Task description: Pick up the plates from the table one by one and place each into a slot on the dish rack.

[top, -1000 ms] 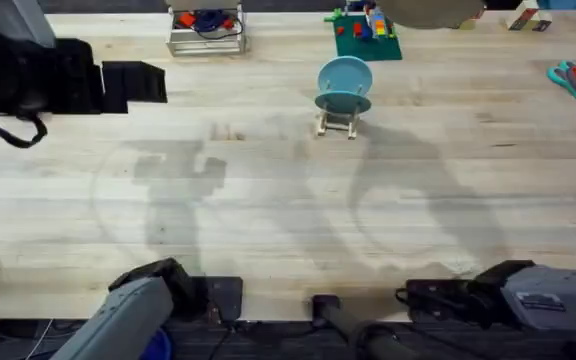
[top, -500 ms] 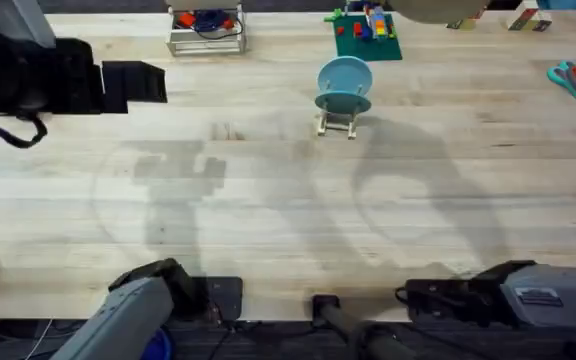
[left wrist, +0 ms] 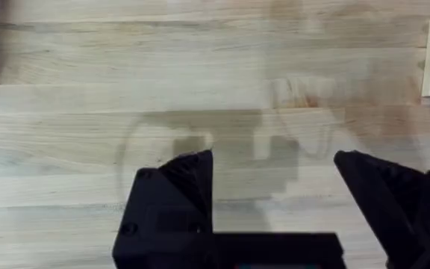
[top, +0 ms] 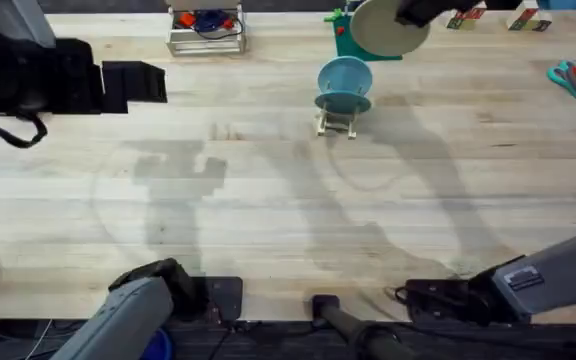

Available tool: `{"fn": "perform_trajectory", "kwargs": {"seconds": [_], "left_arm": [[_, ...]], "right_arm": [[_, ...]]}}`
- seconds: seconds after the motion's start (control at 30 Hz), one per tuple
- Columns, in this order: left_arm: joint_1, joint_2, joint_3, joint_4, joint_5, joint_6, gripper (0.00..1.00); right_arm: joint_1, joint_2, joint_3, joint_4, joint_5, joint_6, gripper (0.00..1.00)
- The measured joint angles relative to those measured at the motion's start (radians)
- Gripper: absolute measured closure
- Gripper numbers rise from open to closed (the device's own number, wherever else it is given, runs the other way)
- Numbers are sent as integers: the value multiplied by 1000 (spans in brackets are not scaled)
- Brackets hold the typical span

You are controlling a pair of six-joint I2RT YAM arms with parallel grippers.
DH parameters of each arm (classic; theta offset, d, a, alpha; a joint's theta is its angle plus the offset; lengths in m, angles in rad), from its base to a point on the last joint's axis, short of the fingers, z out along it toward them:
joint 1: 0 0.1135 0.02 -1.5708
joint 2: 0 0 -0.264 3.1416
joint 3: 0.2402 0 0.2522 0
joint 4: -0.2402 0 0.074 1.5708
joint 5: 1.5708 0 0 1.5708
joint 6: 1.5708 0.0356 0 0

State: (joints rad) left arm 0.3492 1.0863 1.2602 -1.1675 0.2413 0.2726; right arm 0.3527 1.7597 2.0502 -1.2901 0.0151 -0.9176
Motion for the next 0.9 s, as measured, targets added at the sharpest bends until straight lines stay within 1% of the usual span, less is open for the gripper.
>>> {"fn": "perform_trajectory", "kwargs": {"seconds": [0.13, 0.3, 0.63, 0.9], "left_arm": [[0, 0, 0, 0, 0, 0, 7], [0, 0, 0, 0, 0, 0, 7], [0, 0, 0, 0, 0, 0, 7], [0, 0, 0, 0, 0, 0, 8]], "right_arm": [[0, 29, -1, 73, 0, 0, 970], [0, 29, -1, 160, 0, -6, 970], [0, 30, -1, 160, 0, -130, 970], [0, 55, -1, 135, -1, -156, 970]]}}
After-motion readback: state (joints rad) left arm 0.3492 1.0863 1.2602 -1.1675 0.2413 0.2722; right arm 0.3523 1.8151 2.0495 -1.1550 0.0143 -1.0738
